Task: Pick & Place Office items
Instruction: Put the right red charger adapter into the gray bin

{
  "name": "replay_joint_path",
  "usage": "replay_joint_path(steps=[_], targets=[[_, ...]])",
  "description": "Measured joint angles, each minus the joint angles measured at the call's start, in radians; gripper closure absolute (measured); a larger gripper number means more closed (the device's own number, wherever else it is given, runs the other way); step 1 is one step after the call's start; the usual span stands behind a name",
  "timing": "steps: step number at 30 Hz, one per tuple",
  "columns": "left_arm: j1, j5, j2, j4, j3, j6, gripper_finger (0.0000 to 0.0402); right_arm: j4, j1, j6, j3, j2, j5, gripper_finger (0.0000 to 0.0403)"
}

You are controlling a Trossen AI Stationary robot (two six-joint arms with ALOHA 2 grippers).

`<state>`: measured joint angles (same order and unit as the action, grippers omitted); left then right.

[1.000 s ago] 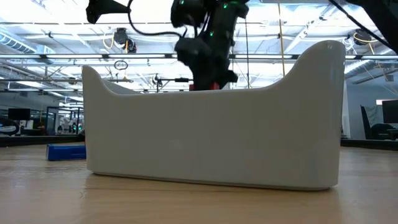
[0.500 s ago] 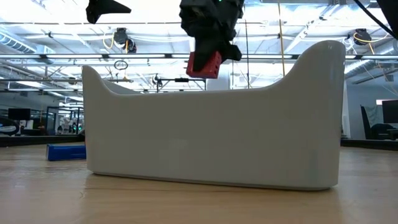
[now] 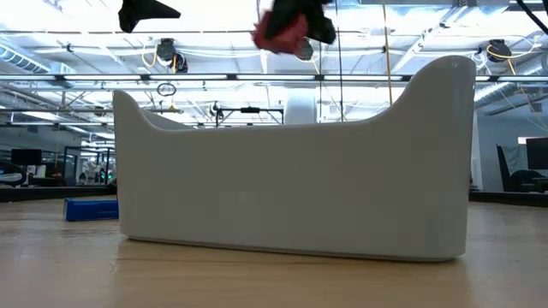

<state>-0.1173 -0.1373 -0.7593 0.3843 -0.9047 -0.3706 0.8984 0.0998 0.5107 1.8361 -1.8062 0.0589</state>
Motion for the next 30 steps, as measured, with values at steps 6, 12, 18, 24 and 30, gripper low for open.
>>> replay_joint_path(steps=[6, 12, 18, 24, 30], targets=[[0.000, 0.000, 0.000, 0.000, 0.000, 0.000, 0.0147, -0.035, 0.037, 0.007, 0.001, 0.024, -0.006, 0.0290], [0.000, 0.000, 0.000, 0.000, 0.000, 0.000, 0.0147, -0.048, 0.082, 0.026, -0.001, 0.034, -0.009, 0.0291], [0.000, 0.000, 0.000, 0.000, 0.000, 0.000, 0.0147, -0.069, 0.128, 0.027, -0.001, 0.033, -0.010, 0.0290], [0.000, 0.000, 0.000, 0.000, 0.000, 0.000, 0.0147, -0.072, 0.158, 0.027, -0.001, 0.033, -0.008, 0.0291], [0.000, 0.000, 0.000, 0.000, 0.000, 0.000, 0.0147, -0.060, 0.173, 0.028, -0.001, 0.032, 0.002, 0.0289]])
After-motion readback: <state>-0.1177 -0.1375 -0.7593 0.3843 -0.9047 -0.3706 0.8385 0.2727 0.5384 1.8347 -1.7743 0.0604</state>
